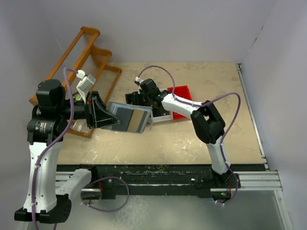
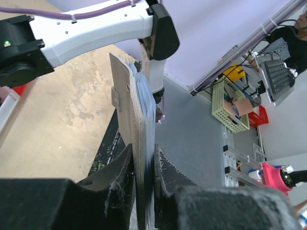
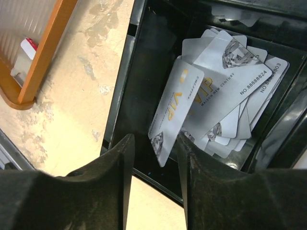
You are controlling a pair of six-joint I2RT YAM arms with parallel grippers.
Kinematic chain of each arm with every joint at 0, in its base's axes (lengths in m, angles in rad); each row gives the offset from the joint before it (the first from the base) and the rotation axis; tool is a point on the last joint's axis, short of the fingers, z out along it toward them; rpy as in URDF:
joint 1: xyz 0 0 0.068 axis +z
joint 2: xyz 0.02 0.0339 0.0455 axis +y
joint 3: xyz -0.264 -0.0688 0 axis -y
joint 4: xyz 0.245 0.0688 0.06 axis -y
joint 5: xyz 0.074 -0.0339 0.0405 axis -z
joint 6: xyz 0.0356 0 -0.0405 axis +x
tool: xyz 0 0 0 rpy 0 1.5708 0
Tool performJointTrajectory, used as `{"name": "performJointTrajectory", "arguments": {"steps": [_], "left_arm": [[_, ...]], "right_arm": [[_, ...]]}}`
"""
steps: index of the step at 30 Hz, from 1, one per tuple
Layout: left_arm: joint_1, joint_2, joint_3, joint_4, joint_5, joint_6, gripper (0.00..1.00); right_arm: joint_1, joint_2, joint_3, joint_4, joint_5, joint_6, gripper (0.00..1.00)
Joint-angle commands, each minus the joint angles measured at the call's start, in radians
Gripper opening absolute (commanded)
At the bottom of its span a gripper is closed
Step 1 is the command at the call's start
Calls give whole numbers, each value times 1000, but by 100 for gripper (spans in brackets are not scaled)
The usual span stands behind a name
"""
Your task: Take the credit cards out of the card holder
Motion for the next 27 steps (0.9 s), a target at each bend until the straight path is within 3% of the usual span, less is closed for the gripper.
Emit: {"name": "performJointTrajectory", "arguments": {"steps": [1, 9, 13, 19, 24, 27], "left_arm": [[1, -17, 20, 137, 103, -112, 3], [1, -14, 19, 201, 136, -198, 2], [1, -19, 18, 228, 138, -221, 2], [1, -19, 2, 215, 131, -193, 2], [1, -18, -27, 203, 127, -165, 2], [1, -17, -30, 200, 129, -158, 2]], "right_arm": [[2, -125, 8, -17, 47, -25, 48], [4, -493, -129, 41, -9, -20, 73], [3, -704, -257, 57, -86, -1, 78], [3, -1004, -507, 432, -281, 200, 89], [16, -1053, -612, 732, -381, 421, 91], [51, -1056, -651, 832, -393, 459, 90]]}}
